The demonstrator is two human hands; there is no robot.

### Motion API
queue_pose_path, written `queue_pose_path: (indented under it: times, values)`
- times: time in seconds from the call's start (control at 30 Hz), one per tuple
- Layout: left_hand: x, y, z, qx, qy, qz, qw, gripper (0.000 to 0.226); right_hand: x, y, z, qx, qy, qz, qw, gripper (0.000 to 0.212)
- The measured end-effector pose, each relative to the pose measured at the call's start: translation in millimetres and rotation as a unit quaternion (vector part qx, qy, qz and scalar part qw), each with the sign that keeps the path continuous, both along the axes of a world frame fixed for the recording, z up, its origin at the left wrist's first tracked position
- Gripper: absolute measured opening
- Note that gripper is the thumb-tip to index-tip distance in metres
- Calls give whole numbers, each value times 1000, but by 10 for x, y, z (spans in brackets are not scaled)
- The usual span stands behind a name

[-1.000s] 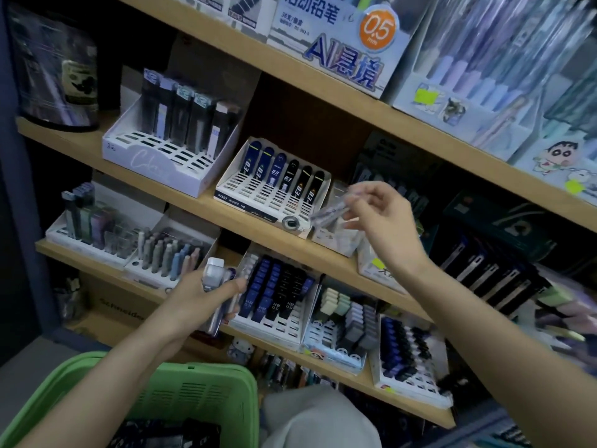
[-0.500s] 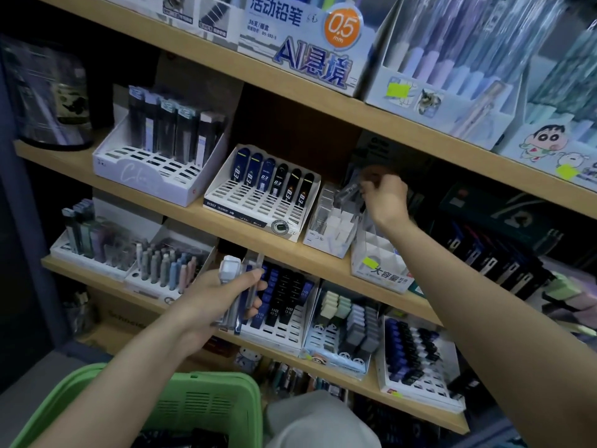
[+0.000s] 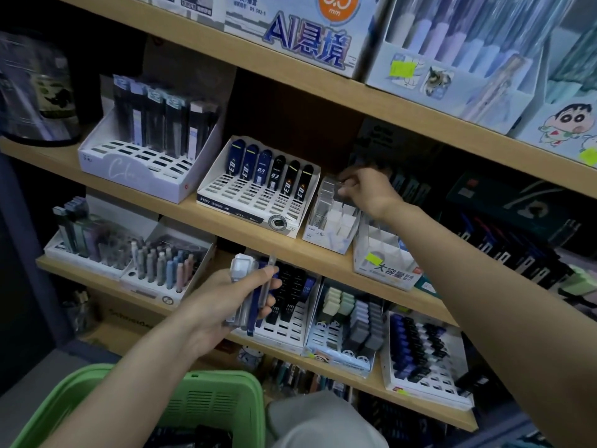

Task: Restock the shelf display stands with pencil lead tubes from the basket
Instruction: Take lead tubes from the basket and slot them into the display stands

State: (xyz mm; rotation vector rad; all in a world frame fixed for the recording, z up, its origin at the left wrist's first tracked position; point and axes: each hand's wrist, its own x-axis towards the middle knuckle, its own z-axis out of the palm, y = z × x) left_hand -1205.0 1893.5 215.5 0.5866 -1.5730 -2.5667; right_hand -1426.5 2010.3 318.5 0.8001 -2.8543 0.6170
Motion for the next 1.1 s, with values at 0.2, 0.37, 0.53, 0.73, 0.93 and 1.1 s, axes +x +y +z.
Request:
queue_pose_path:
  times: [0.2,0.37,0.53,0.73,0.93,1.1]
  values:
    - [-14,11,31,-19,1,-11,1000,39,-31,-39,-64,-19,53,-29,998,12]
    - [-17,23,74,-28,2,-21,999,43,-19,-41,-44,-13,64,-25,998,15]
    - [-12,41,113,-36,3,-17,999,27,-80,13,20,-24,55,-4,998,14]
    - [-17,73,149,-42,3,-18,999,23,-100,7,-4,-26,81,-18,996,12]
    - [-12,131,196,-53,-2,-35,998,28,36,2,-3,48,137,-35,989,18]
    - [0,170,225,-53,0,-42,998,29,132,30,-9,67,148,-27,986,27]
